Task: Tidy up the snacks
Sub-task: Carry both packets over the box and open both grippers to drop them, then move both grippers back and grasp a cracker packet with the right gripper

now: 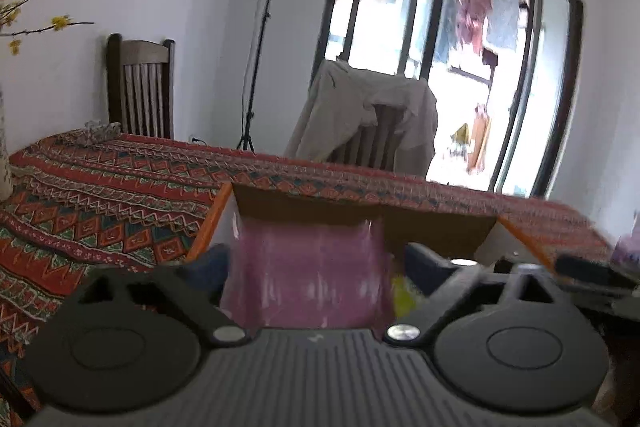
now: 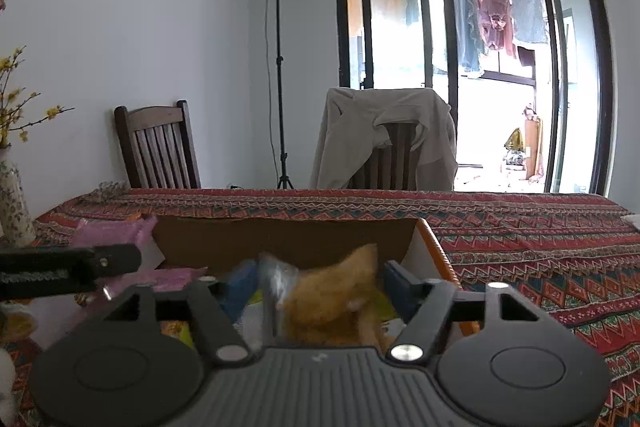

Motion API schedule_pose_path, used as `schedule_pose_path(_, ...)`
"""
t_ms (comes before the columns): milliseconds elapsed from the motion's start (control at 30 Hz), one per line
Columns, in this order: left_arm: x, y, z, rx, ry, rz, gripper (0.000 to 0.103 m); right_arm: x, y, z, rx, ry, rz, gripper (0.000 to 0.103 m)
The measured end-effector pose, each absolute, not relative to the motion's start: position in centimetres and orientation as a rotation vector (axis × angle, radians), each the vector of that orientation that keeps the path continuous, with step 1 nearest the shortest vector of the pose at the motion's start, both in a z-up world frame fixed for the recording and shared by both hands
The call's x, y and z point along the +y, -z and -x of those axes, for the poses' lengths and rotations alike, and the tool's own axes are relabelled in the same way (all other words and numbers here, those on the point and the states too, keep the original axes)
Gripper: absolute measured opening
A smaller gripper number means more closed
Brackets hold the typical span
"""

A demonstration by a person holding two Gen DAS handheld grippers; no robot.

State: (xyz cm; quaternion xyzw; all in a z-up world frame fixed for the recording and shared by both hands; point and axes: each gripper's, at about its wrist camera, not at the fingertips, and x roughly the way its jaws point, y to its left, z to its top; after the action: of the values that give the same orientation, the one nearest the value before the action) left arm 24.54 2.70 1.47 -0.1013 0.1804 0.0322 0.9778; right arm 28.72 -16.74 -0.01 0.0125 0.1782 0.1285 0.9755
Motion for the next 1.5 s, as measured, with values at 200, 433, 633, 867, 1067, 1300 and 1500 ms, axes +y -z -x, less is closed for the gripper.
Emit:
schedule_pose_path(200, 3.0, -1.6, -24.3, 0.355, -0.082, 0.219, 0.103, -16.9, 0.4, -28.9, 0.364, -0.249, -0.04, 0.103)
schedule_pose_path(433, 2.5, -1.7, -24.2, 0.358, -0.083, 0.209, 0.103, -17.0, 0.4, -29.0, 0.359, -0.247, -0.041, 0.103)
schedule_pose_path(633, 2.8, -3.2, -23.3, 0.345, -0.075, 0.266, 0.103, -17.1, -1.4, -28.0, 0.336, -0.234, -0.036, 0.103)
schedule_pose_path(867, 3.2, -5.4, -20.6, 0.325, -0.073, 0.279, 0.103, -17.5, -3.6, -25.8, 0.335, -0.256, -0.023, 0.103)
schedule_pose_path(1067, 3.7, -5.3, -17.3, 0.34, -0.067, 0.247, 0.103, -17.7, -3.3, -22.8, 0.399, -0.289, -0.017, 0.103)
schedule_pose_path(1300, 4.4, -3.0, -13.7, 0.42, -0.066, 0.187, 0.103, -16.8, -0.7, -19.7, 0.504, -0.32, 0.036, 0.103)
schedule_pose_path(1500, 4.8, -0.1, -11.3, 0.481, -0.069, 0.149, 0.103, -16.0, 1.9, -18.2, 0.605, -0.336, 0.046, 0.103)
